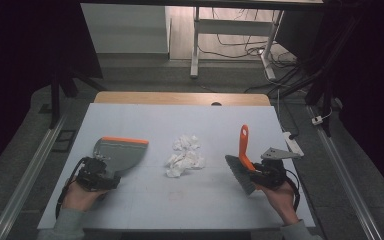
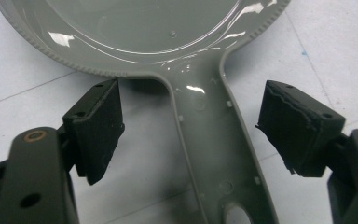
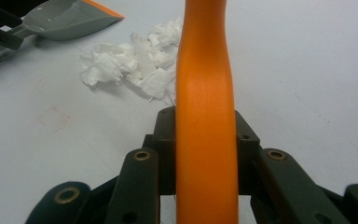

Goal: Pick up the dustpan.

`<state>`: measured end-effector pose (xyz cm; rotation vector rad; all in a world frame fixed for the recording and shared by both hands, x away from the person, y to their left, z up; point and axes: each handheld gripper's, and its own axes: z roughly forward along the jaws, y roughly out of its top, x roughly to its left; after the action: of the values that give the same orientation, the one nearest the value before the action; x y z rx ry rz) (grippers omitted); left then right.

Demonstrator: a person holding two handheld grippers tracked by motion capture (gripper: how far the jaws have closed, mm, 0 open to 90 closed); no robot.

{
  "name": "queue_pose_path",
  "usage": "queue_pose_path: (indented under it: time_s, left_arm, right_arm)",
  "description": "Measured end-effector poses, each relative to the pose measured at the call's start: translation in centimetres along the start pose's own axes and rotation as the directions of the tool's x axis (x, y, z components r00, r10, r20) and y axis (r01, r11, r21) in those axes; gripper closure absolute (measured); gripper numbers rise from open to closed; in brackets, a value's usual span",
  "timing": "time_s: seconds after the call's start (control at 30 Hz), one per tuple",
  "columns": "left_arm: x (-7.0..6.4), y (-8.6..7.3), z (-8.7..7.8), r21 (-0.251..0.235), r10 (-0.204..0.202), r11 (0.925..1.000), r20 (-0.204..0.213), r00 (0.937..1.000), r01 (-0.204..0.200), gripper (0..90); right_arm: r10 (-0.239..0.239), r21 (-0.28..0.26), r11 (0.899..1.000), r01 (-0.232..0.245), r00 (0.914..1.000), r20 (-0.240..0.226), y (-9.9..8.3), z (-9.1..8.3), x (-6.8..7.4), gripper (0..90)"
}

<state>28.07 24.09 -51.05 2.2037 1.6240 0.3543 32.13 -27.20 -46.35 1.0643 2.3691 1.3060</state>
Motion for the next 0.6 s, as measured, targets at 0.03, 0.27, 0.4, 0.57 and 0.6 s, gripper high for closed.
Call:
queue_pose_path:
  time_s: [0.03, 0.27, 0.4, 0.57, 0.6]
  left_arm:
    - [0.1, 0.0, 0.1, -0.001, -0.002, 1.0, 0.005, 1.0, 0.002, 24.8]
    - [0.2, -0.1, 0.3, -0.016, -0.026, 0.9995, 0.001, 0.9997, 0.026, 27.8]
    - [0.6, 0.0, 0.8, -0.024, -0.048, 0.9986, 0.006, 0.9988, 0.048, 32.0]
    - [0.9, -0.1, 1.2, -0.031, -0.071, 0.9969, 0.044, 0.9965, 0.073, 38.8]
    - [1.0, -0.2, 1.3, -0.039, -0.078, 0.996, 0.053, 0.9955, 0.08, 38.8]
  right_arm:
    - [0.0, 0.0, 1.0, 0.0, 1.0, 0.0, 0.0, 0.0, 0.0, 70.3]
    - [-0.004, 0.003, 1.0, 0.004, 1.0, 0.001, 0.0, 0.0, 0.2, 70.3]
    - [-0.002, 0.007, 1.0, 0.002, 1.0, 0.005, 0.0, 0.1, 0.1, 70.3]
    - [-0.004, 0.01, 1.0, 0.004, 1.0, 0.008, 0.0, 0.2, 0.1, 70.3]
    - [-0.004, 0.01, 1.0, 0.004, 1.0, 0.008, 0.0, 0.2, 0.1, 70.3]
